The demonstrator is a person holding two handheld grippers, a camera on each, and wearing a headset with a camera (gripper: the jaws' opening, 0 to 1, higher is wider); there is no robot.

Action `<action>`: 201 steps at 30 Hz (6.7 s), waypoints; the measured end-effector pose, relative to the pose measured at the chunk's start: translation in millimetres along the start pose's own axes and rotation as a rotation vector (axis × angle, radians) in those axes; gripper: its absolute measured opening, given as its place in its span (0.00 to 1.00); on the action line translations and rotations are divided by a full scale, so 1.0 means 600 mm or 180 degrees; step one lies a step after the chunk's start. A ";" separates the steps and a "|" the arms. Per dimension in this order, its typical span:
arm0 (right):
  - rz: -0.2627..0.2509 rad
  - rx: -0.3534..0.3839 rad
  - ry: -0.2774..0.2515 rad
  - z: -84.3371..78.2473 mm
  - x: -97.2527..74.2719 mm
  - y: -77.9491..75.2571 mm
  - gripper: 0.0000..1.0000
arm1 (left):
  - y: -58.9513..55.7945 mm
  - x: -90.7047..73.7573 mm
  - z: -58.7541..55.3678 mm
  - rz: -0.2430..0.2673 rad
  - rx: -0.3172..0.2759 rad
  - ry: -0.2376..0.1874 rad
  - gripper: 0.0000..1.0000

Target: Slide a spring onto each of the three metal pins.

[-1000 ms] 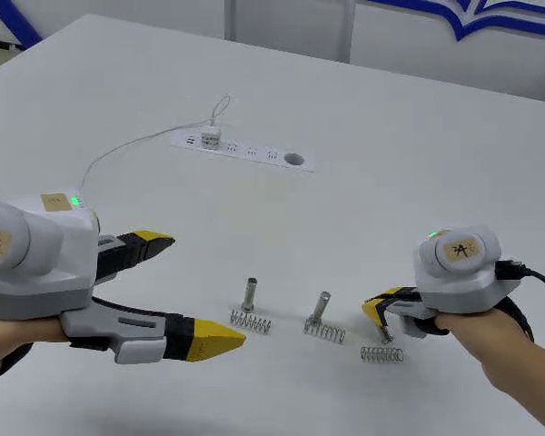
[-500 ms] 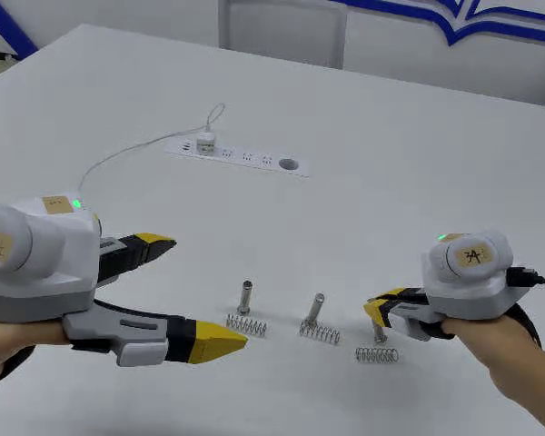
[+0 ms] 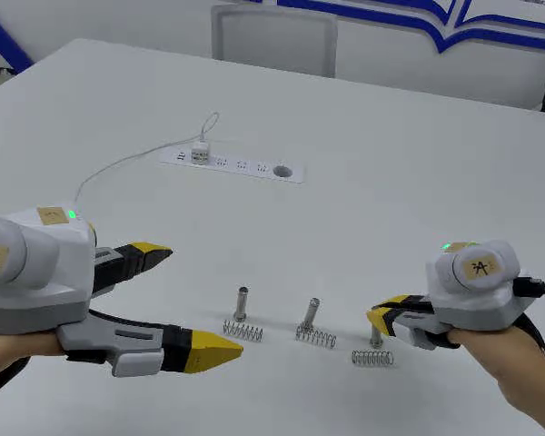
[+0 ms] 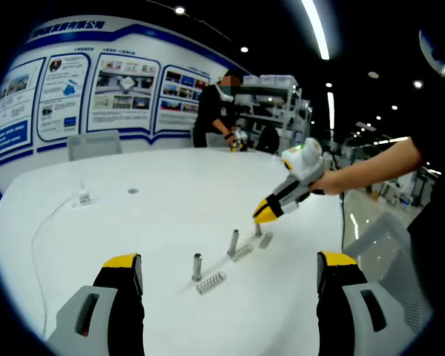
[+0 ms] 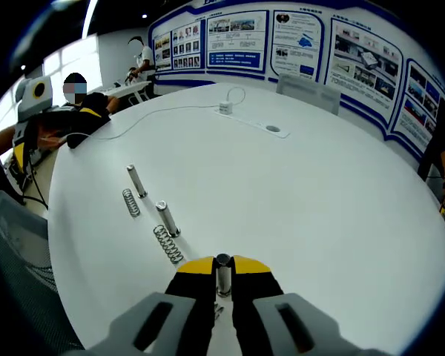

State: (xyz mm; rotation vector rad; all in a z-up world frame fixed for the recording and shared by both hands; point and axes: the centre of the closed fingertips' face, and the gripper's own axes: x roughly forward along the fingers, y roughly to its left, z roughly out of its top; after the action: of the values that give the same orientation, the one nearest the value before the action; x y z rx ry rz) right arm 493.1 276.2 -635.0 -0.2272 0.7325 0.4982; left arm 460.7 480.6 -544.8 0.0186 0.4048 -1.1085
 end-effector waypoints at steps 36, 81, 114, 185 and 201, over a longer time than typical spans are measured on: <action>0.0056 0.0314 -0.0570 0.010 -0.016 0.004 0.13 | -0.022 -0.010 0.001 -0.0023 0.0115 0.0033 1.00; 0.0624 -0.0325 0.0085 -0.089 -0.010 0.013 0.22 | -0.013 0.001 -0.042 -0.0056 0.0019 0.0164 0.91; 0.0945 -0.1065 0.0433 -0.110 -0.020 0.048 0.10 | -0.016 0.003 -0.022 -0.0073 0.0093 0.0108 0.90; 0.1527 -0.2656 -0.0098 0.081 -0.123 0.265 0.10 | -0.152 0.071 -0.015 -0.0957 0.0785 0.0197 0.12; 0.1593 -0.2580 -0.0156 0.084 -0.123 0.265 0.12 | -0.156 0.066 -0.011 -0.1047 0.1039 0.0181 0.10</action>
State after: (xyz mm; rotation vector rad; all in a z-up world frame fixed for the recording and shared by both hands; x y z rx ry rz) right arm 394.4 405.2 -552.0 -0.7928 0.5018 1.2680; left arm 392.5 405.2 -546.8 0.2802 0.2788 -1.4931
